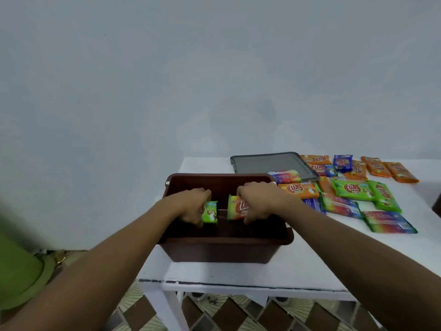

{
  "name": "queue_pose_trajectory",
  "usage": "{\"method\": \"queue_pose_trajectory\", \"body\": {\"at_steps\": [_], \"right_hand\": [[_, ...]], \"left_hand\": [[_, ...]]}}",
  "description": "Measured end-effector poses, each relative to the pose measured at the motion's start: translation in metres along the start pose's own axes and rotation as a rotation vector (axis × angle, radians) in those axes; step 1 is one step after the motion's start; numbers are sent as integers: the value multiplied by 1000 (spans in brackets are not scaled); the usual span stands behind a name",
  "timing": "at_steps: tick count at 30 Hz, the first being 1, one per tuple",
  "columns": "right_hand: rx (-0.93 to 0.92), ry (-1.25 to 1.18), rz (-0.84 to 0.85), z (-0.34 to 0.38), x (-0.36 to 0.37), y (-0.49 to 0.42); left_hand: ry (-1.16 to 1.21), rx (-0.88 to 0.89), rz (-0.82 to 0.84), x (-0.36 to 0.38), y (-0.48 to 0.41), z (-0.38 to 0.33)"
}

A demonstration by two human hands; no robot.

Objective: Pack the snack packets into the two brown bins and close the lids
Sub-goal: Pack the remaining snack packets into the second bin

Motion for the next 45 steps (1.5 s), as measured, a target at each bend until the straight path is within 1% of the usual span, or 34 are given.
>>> {"method": "queue_pose_trajectory", "body": {"at_steps": [2,4,7,10,13,17,31,34,37,40,42,45], "right_hand": [[-23,72,51,7,17,-9],[-38,93,80,10,28,-16],[-62,86,97,11,35,-22],[-81,64,103,13,38,-25],[-62,71,133,11,42,-26],[-42,109,94,9,43,-28],[36,36,55,6,43,-30],[15,73,83,8,40,-29],[-13,169,84,8,31,-21],[-47,169,15,1,17,-1],[-51,35,-86,-13,7,22],[-16,-179,-416,-57,-10,70]], "left_hand": [[-104,39,25,7,-5,0],[-165,63,46,13,-8,0],[-208,84,15,17,-16,2],[-200,91,-9,22,-24,7],[-203,97,-2,25,-29,9],[-225,104,-19,27,-35,11],[-208,58,-15,28,-37,18],[-189,47,-10,25,-35,17],[-162,11,16,19,-27,16],[-130,-7,-21,2,-16,10],[-129,28,-94,-17,-11,-5],[-114,138,-262,-45,-9,-50]]}}
Point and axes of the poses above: each hand's wrist, its own y-axis away from the middle knuckle, its own x-axis out of the palm, z = x × y, the point moved 6 cm from there along -y, towards the middle knuckle, and after that the axes turned 3 degrees about y, right-handed, at the moved point
